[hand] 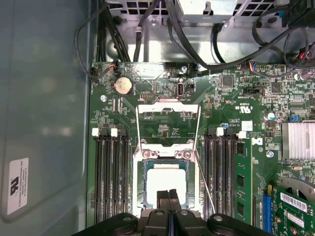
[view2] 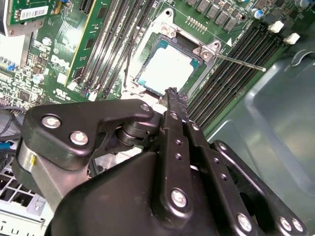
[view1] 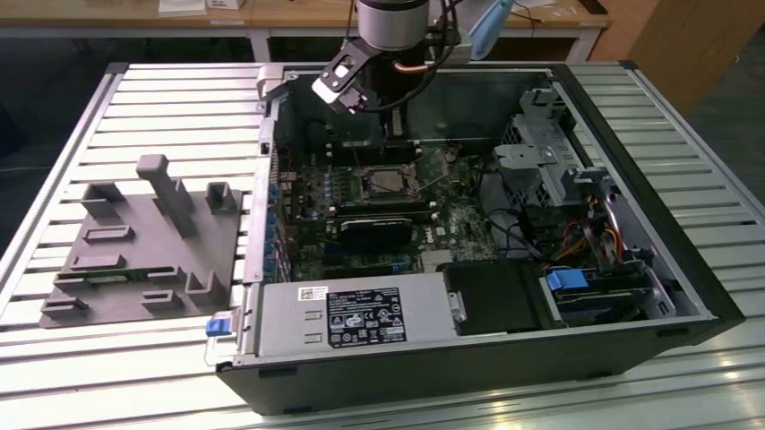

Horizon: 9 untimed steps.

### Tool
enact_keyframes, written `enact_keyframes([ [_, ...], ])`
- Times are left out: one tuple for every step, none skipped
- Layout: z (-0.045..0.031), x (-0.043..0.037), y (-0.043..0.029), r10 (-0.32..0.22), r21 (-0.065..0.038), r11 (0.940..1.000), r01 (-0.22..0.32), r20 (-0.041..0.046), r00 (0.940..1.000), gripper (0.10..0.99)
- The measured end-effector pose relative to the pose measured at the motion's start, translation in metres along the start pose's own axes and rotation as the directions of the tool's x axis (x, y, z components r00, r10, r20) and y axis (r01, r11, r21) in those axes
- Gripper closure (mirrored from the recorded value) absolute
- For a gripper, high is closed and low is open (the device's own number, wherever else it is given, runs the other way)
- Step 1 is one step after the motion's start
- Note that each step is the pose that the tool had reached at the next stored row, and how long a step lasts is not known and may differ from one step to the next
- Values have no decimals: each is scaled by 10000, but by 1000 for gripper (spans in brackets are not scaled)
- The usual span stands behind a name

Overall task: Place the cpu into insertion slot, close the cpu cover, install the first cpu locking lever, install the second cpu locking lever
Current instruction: 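Close the cpu cover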

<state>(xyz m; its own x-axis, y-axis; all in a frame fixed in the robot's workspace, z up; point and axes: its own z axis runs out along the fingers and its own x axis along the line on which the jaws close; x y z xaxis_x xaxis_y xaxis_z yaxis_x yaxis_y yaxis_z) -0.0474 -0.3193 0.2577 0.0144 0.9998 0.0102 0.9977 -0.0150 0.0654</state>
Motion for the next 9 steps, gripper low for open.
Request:
enact_keyframes([
  [0, 0, 0, 0, 0, 10000, 0, 0, 10000, 984],
  [-1, 0, 4, -1, 2, 10000, 1, 2, 10000, 984],
  [-1, 0, 16, -1, 4, 10000, 1, 4, 10000, 984],
  [1, 0, 41, 0, 7, 10000, 0, 3, 10000, 984],
  [3, 1, 68, 2, 13, 10000, -2, 3, 10000, 984],
  [5, 1, 96, 0, 20, 10000, 0, 3, 10000, 984],
  [7, 2, 127, -1, 28, 10000, 1, 3, 10000, 984],
  [9, 2, 160, 1, 37, 10000, -1, 3, 10000, 984],
  [12, 3, 194, 1, 47, 10000, -1, 3, 10000, 984],
])
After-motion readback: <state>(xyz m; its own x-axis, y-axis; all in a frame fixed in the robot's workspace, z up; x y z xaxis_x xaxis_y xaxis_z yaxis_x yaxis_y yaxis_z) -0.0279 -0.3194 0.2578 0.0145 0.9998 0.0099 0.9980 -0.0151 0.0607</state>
